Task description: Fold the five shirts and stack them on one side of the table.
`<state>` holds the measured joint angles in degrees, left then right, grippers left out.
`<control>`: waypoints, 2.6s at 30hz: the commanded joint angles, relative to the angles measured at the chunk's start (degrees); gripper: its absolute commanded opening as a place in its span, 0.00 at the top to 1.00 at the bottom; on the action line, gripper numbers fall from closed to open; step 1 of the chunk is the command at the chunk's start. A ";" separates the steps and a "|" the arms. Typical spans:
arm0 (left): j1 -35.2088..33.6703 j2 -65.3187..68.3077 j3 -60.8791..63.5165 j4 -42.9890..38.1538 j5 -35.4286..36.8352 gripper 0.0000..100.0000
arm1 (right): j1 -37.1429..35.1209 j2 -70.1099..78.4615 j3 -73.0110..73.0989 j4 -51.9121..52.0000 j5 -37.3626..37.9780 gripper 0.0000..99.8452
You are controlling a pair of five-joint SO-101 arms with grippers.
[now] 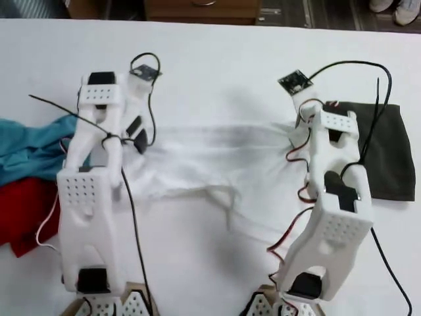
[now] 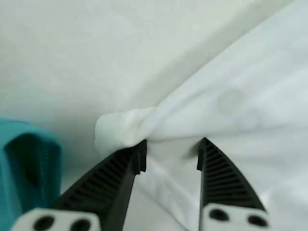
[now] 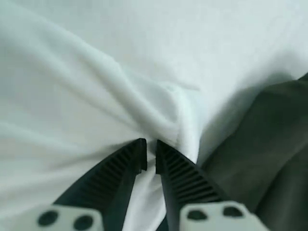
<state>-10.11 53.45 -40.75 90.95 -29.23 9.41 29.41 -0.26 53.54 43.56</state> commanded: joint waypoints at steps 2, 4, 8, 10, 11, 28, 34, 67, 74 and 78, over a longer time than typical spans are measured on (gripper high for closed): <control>-1.05 0.44 -1.80 0.97 -0.18 0.80 | 1.45 -1.36 -2.55 2.51 -0.18 0.94; -0.26 0.18 -5.14 3.43 -0.09 0.80 | 0.57 -3.91 -2.55 4.35 -0.09 0.94; 2.64 -1.14 -15.78 10.11 0.00 0.80 | -1.54 -11.47 -2.46 6.64 -0.09 0.94; 3.60 -2.02 -20.00 11.34 0.18 0.80 | -1.89 -15.16 -2.37 6.64 -0.18 0.94; 3.60 -2.64 -20.97 11.34 0.79 0.80 | -1.89 -16.75 -2.37 6.37 -0.35 0.94; 3.34 5.01 -21.14 11.16 7.82 0.80 | -2.95 -9.89 -2.11 5.93 -0.44 0.95; 3.34 4.04 -21.67 10.99 7.74 0.80 | -2.95 -18.95 -2.11 11.56 1.58 0.95; -4.31 -5.54 -21.05 11.34 7.91 0.80 | -18.07 -77.05 71.91 11.12 12.75 0.94; -4.57 -6.07 -19.65 11.43 7.82 0.80 | -17.98 -76.79 75.34 1.10 17.23 0.94; -4.31 -6.07 -17.89 11.34 7.82 0.80 | -17.89 -76.79 75.43 1.01 17.49 0.94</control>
<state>-14.59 52.75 -58.68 101.23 -21.76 -8.35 -46.02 75.34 55.30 60.53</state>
